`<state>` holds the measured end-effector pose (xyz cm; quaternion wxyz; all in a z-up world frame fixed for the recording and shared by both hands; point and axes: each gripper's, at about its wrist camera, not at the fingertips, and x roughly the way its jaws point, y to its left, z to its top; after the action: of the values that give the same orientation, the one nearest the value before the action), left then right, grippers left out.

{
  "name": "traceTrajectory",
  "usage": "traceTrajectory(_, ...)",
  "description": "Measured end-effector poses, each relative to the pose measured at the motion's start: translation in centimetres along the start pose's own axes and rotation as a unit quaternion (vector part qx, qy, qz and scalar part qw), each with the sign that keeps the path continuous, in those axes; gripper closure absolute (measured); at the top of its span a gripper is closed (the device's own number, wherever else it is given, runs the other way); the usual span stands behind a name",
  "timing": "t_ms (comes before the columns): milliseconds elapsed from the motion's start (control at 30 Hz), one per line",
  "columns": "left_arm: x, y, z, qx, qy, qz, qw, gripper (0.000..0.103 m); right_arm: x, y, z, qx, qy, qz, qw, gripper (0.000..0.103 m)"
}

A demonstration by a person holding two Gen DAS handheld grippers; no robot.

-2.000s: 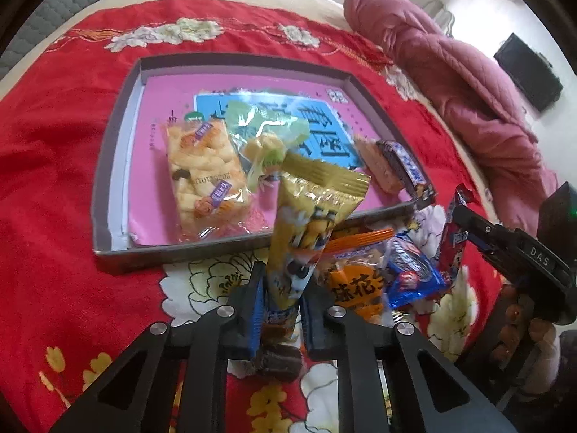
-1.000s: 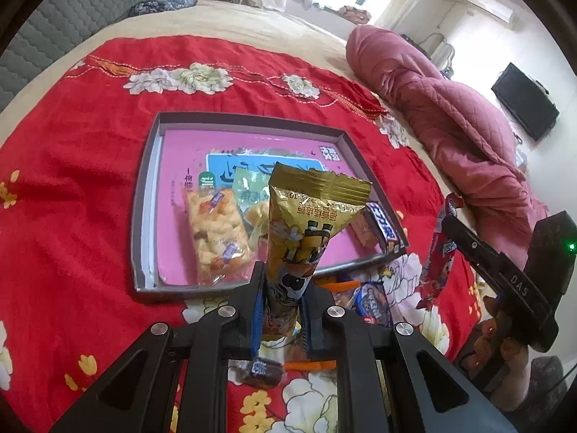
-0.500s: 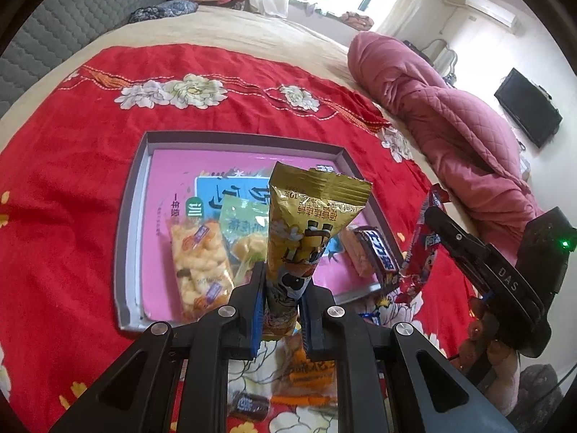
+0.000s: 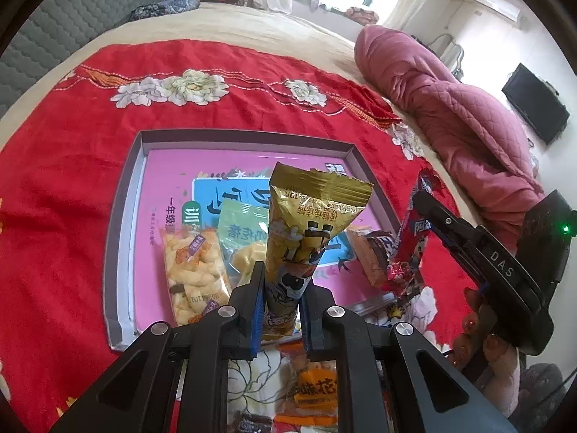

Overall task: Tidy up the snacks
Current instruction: 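Lift and carry the red snack with the right gripper while the left carries the yellow bag over the tray, then lower the red snack into the tray and open the right gripper while the left releases the yellow bag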

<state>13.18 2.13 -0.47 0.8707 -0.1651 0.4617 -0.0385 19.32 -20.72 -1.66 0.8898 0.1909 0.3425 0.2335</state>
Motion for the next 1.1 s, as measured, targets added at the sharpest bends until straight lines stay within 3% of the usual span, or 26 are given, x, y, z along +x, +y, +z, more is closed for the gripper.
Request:
traceTrajectory(667, 2.0, -0.1, -0.3, 0.004, 0.017, 0.001, 0.9999, 0.086, 2.7, 0.6, -2.3, -0.080, 0.031, -0.082, 0.993, 0.078)
traceTrajectory(1100, 3.1, 0.4, 0.1, -0.005, 0.025, 0.000, 0.9997, 0.086, 4.5, 1.5, -2.9, -0.107, 0.055, -0.061, 0.991, 0.078)
